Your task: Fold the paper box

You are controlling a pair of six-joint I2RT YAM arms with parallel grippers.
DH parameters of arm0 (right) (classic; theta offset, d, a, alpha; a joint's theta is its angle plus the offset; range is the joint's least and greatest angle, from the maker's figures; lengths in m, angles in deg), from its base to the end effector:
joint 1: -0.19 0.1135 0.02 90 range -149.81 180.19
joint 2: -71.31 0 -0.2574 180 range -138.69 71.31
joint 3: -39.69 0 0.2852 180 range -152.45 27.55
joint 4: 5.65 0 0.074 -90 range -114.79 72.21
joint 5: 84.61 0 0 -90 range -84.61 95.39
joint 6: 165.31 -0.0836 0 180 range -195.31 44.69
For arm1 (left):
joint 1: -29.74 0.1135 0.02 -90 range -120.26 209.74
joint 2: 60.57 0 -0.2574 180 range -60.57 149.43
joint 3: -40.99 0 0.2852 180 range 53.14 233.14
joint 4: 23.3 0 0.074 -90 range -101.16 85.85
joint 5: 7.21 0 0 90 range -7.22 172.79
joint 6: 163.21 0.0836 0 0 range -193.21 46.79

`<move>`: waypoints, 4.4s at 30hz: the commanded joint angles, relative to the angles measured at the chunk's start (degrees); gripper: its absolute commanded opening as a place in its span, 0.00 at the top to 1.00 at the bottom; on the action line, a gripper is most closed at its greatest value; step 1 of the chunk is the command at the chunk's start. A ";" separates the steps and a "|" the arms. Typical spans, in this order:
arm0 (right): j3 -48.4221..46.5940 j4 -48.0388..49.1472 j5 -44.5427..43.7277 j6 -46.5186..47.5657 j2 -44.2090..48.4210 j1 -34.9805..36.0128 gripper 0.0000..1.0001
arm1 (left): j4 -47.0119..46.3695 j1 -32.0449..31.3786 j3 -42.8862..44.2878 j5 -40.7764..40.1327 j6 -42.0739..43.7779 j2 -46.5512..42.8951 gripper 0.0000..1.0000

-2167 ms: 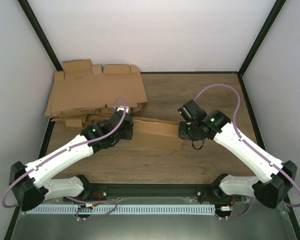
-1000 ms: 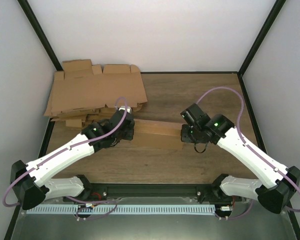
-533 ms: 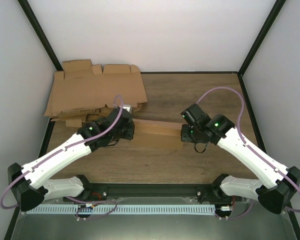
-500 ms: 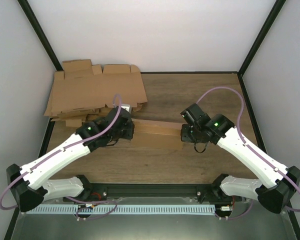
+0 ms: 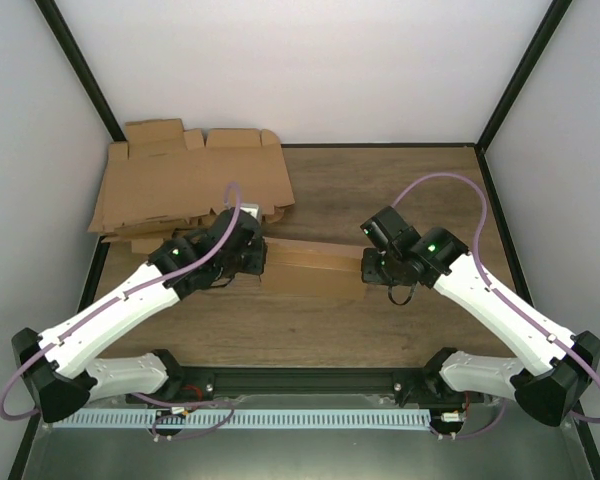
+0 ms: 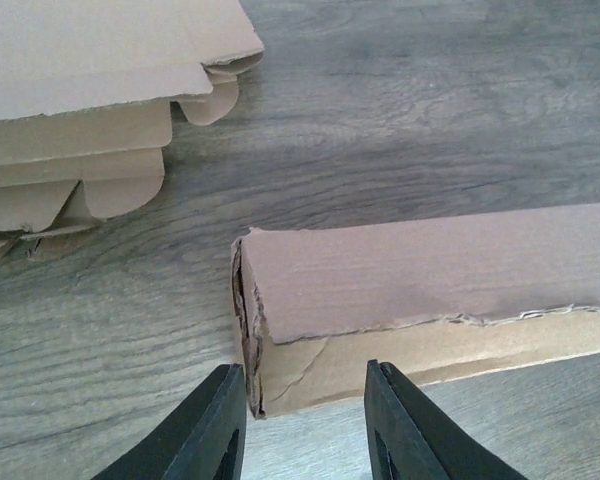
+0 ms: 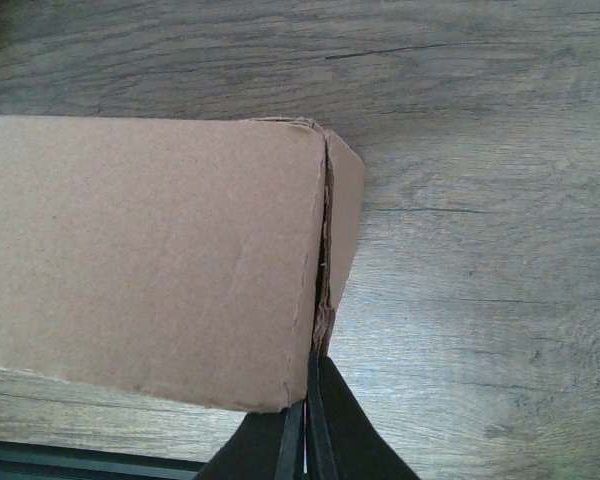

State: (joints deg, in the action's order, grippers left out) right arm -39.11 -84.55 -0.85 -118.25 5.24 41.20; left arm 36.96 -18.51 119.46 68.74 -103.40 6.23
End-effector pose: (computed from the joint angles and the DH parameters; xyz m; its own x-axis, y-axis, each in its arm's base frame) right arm 0.2001 0.1620 0.2679 -0.9271 0.0912 -0.3635 0.0170 0.9791 0.2024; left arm 0.2152 -0.2107 0.2915 -0.7418 0.0986 -0.6633 0.2820 0.9433 -0.1752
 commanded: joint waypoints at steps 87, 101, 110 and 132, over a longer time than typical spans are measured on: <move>14.19 42.94 69.62 3.57 -0.97 -24.89 0.99 | -30.45 29.52 -12.20 70.13 -0.13 4.59 0.96; 23.83 46.70 74.81 7.43 -1.25 -30.64 0.99 | -32.34 30.32 -20.64 67.73 2.37 7.39 0.96; 13.93 40.10 76.19 10.66 -2.15 -30.66 0.99 | -29.80 30.34 -12.25 70.89 0.47 5.33 0.96; 17.67 42.25 77.50 14.19 -5.26 -30.86 0.99 | -29.52 29.50 -13.66 69.11 0.94 6.69 0.96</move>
State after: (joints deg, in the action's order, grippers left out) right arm -17.05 -39.55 76.13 -105.44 -0.85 10.56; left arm 5.25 11.74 102.11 138.27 -101.24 13.66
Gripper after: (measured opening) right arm 0.009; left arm 0.038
